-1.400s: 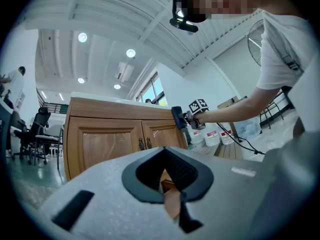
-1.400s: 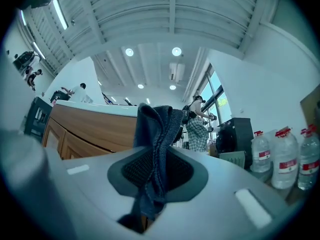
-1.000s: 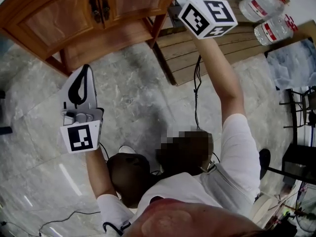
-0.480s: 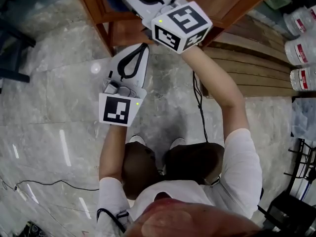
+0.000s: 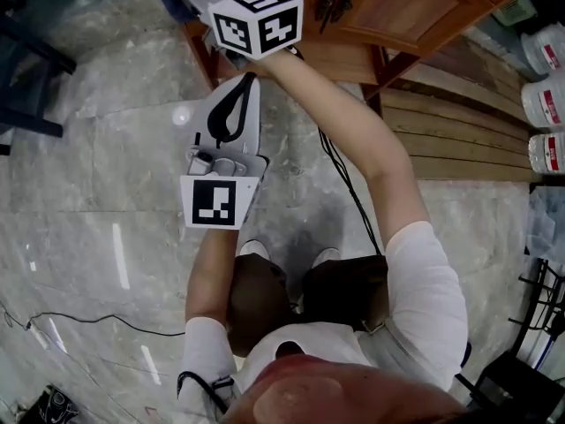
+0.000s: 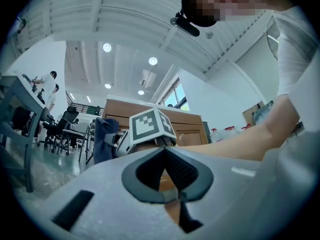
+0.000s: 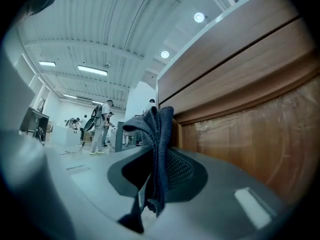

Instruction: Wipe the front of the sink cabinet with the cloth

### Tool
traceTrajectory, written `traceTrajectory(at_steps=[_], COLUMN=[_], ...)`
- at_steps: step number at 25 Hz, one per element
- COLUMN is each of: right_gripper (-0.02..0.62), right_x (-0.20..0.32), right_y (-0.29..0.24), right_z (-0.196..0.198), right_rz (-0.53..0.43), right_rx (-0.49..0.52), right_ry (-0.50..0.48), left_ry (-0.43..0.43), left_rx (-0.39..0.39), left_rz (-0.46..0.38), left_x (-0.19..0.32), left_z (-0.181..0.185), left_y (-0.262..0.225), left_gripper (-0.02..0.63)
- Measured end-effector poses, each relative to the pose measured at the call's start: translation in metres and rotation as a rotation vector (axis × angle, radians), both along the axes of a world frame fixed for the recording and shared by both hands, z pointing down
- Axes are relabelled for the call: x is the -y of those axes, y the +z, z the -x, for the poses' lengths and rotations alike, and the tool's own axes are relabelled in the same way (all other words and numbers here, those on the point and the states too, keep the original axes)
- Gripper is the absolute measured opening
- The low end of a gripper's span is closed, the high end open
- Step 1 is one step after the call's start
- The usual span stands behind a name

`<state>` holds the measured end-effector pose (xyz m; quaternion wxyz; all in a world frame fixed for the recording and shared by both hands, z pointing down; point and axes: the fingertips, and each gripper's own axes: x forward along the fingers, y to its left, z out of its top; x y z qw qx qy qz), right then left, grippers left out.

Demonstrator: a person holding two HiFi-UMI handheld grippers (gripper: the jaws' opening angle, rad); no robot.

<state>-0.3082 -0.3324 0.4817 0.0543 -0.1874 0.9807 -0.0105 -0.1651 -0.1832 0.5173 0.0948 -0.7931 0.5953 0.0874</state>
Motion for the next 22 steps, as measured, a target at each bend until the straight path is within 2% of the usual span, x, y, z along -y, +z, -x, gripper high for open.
traceTrajectory(at_steps=[12, 19, 22], right_gripper=[0.071, 0.069, 0.069], right_x=[0.015, 0.031, 0.035], right_y=[0.004, 0.005, 0.006], right_z=[-0.012, -0.055, -0.073], right_rz=[-0.077, 0.001, -0.004], right_rx=[0.007, 0.079, 0.075], right_ry=[0.117, 0.261, 0.319], left_ry=[0.001, 0.023, 0.034], left_rx=[-0.002, 0.007, 0.011], left_rz=[0.004, 0.01, 0.007], left_x=[0.003, 0.0, -0.001], left_z=[0.005, -0.003, -0.007], left_y=[0.003, 0.003, 0.001], left_gripper=[0.0, 0.0, 0.0])
